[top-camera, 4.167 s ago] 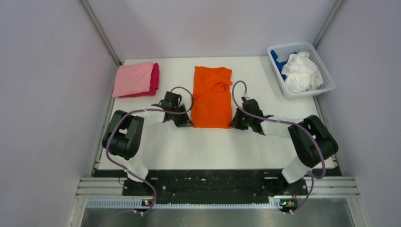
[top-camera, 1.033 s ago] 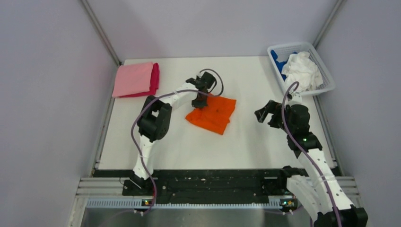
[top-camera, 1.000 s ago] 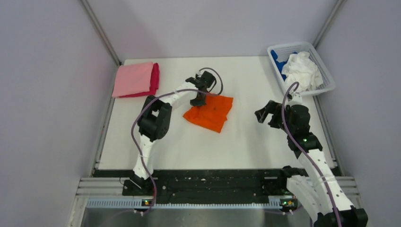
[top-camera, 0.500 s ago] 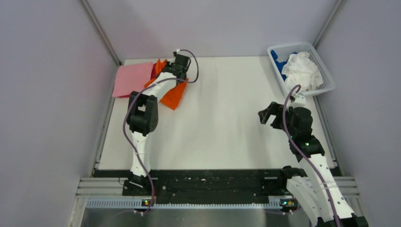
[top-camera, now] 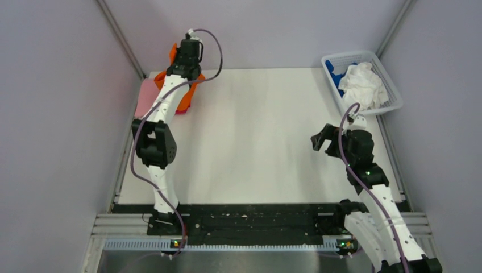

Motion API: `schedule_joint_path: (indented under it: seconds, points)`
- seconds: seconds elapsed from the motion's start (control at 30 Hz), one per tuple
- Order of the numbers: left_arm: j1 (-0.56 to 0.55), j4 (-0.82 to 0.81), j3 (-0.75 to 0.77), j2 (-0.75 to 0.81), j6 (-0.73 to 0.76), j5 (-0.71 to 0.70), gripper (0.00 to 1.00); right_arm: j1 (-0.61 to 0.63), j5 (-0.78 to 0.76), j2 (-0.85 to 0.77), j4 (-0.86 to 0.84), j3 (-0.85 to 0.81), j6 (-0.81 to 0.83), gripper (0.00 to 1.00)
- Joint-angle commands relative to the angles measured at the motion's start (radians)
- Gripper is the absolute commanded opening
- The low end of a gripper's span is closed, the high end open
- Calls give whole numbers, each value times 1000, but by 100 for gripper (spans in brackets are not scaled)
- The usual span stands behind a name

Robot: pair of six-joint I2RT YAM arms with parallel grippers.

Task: Fold and stack the t-shirts
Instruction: Put the neatly folded tshirt into the corner of the board with the left arm, then reset both arms

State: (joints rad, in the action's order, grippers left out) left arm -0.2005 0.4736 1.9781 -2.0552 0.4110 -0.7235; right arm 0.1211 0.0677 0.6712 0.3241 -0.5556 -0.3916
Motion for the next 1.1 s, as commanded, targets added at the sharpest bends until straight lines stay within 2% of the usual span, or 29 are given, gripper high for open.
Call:
schedule_joint_path:
  seconds: [0.0,0.4,0.53,0.63,0.73,0.8,0.83,0.87,0.9,0.93,1.07]
  points:
    - [13,-9,58,90,-48,103,0,-2,-33,-6,-8,-10,11,99]
    - [176,73,129,-49,-202,237,0,-3,-65,24,-6,-17,6,99]
    - [268,152,213,-137,-273,339,0,-2,-65,45,-6,-19,-1,99]
    - [319,157,263,-193,-308,338,0,-3,-91,62,-5,-21,-3,99]
    - [364,155,301,-246,-345,305,11,-2,-100,69,-6,-22,-7,99]
    - [384,133,311,-265,-356,298,31,-2,-104,68,-5,-21,-9,99]
    - [390,132,321,-272,-355,306,43,-2,-107,69,-6,-20,-10,99]
    - [393,132,330,-272,-354,326,62,-2,-106,69,-5,-22,-11,99]
    - [392,126,333,-268,-354,348,93,-3,-107,70,-6,-23,-11,99]
    - [393,116,332,-261,-359,369,98,-2,-110,69,-5,-25,-12,99]
    - [392,97,330,-212,-406,438,99,-2,-152,68,-6,-29,-33,99]
